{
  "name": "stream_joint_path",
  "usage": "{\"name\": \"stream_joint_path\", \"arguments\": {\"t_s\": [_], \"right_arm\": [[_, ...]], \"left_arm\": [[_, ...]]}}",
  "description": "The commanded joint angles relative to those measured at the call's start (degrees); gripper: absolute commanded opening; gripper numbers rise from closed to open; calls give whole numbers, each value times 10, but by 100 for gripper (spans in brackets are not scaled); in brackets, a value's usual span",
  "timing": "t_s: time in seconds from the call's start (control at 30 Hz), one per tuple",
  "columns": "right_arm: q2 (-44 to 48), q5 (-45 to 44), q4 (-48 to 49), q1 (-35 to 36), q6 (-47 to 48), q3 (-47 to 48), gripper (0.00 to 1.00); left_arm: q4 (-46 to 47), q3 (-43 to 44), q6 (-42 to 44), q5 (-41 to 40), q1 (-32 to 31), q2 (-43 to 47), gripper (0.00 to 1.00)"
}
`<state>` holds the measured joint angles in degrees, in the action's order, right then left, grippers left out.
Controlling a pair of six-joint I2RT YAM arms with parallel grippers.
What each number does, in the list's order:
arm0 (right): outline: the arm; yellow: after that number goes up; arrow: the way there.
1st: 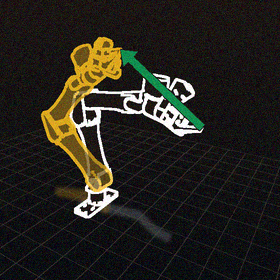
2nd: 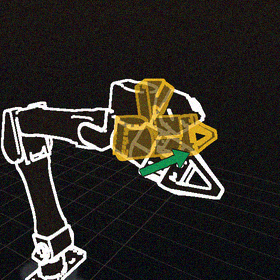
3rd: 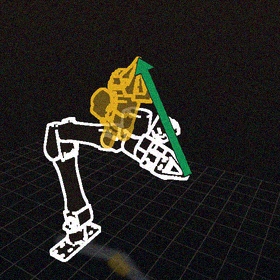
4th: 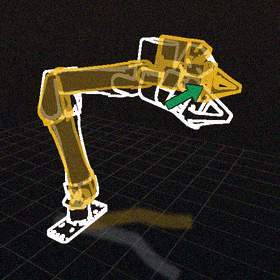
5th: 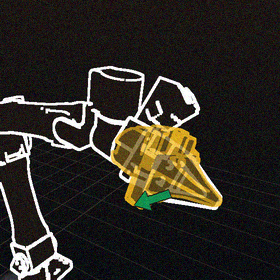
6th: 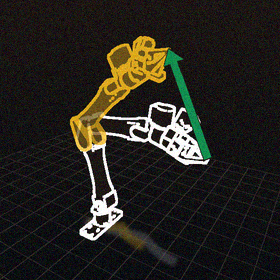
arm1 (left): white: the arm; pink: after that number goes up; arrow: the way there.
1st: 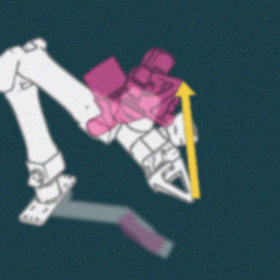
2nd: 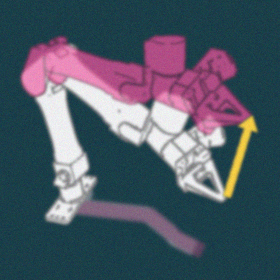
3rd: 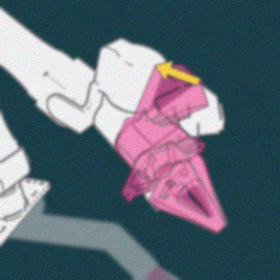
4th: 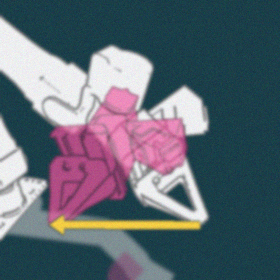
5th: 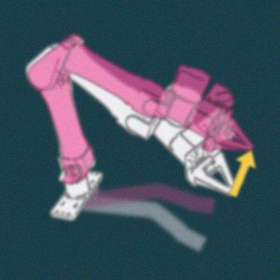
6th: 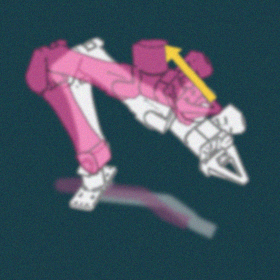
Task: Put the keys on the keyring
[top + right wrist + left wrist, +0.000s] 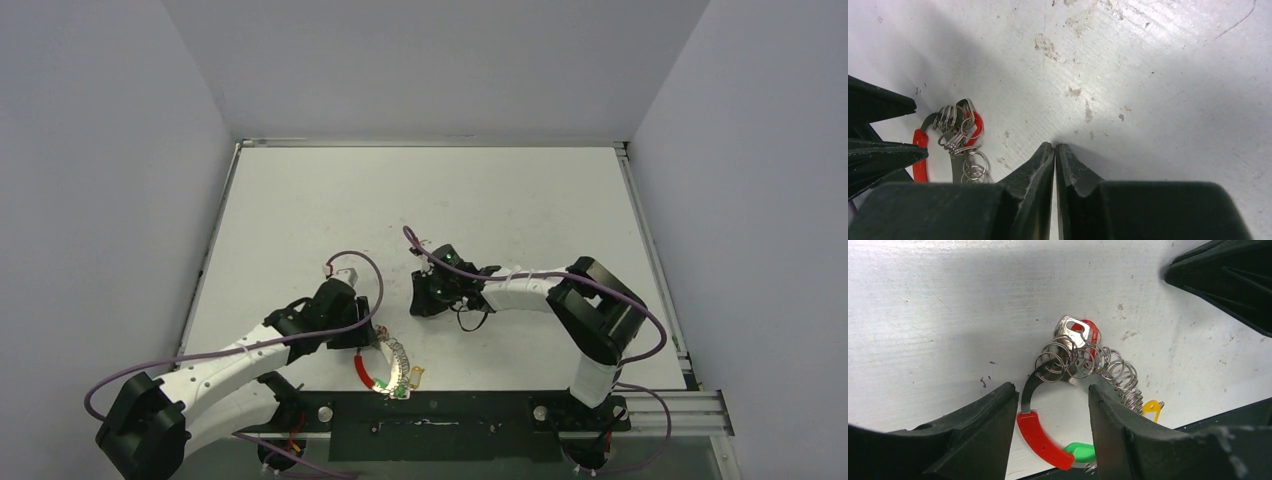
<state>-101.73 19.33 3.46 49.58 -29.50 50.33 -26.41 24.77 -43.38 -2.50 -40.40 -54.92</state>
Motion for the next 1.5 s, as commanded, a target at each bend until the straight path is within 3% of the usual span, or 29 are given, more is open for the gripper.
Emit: {"name": "stream_joint_path", "arguments": {"t_s": [0.0,0.17,0.27,0.33,0.4,0.53,0.7,0.87,1.07,1.2,1.33,1.47], "right_arm": [[29,47,-2,1,31,-6,11],[23,84,15,31,20,-26,13],[22,87,27,59,-1,-43,6],[32,81,45,75,-25,-67,2],[53,71,68,85,-50,-97,1],[117,16,55,89,-58,-141,3],[220,-98,-62,89,40,-132,10],[291,-123,-60,86,167,-156,13],[348,-85,50,84,309,-215,14],[335,-56,104,78,395,-230,14],[293,-36,152,67,425,-227,15],[254,-5,146,56,511,-208,15]], "left_arm": [[20,5,-11,5,2,-12,51],[99,-5,-9,9,2,-65,43],[152,5,9,8,2,-110,36],[188,18,28,4,5,-144,19],[208,40,47,10,7,-181,10],[226,100,94,27,10,-252,8],[220,136,146,67,13,-277,14],[220,116,178,73,12,-215,29],[249,40,197,74,11,-68,39],[302,-32,205,93,8,28,44],[351,-101,213,114,6,126,48],[384,-155,228,133,5,223,49]]}}
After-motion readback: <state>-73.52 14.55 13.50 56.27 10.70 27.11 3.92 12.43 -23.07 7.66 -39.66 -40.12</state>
